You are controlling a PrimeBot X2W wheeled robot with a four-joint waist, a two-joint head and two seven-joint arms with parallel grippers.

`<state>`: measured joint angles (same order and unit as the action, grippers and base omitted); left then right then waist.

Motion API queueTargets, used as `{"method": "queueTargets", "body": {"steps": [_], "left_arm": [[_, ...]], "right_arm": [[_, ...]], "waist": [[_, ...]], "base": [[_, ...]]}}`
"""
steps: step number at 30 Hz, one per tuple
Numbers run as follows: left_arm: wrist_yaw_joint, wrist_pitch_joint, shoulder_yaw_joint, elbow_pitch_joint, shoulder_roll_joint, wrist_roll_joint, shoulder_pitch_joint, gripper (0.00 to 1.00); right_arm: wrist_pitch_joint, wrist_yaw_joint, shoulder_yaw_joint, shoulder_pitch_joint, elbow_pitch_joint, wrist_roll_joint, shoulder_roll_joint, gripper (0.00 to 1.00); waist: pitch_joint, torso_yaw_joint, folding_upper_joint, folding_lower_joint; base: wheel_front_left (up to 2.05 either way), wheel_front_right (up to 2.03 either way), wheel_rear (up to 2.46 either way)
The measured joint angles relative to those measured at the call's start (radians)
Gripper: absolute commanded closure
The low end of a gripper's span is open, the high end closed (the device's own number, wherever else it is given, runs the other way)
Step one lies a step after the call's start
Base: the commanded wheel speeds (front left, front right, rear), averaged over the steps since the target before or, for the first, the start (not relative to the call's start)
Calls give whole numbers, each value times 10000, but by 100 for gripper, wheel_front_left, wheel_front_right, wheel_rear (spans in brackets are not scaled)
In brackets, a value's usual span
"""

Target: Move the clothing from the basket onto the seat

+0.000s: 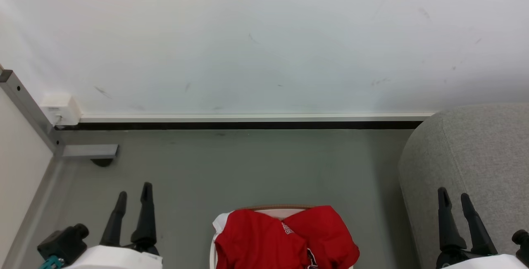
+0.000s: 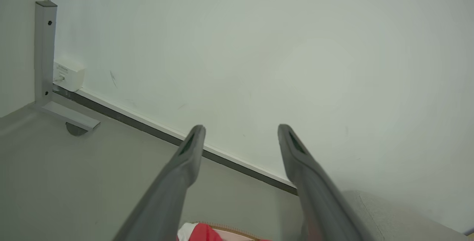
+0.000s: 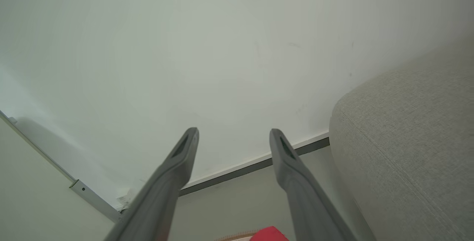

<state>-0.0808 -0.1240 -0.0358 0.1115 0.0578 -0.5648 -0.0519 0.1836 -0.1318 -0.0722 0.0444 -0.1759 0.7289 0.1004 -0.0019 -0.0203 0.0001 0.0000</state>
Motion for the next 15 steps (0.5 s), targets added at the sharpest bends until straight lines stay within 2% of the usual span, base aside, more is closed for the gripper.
{"method": "queueTargets", "body": {"steps": [15], "left_arm": [[261,-364,437,416,215,1386,79,0]], "right_arm": [[144,0,198,87,-786,-1766,-115,0]], "waist": [[-105,-38,0,0]], "base": [[0,0,0]]}}
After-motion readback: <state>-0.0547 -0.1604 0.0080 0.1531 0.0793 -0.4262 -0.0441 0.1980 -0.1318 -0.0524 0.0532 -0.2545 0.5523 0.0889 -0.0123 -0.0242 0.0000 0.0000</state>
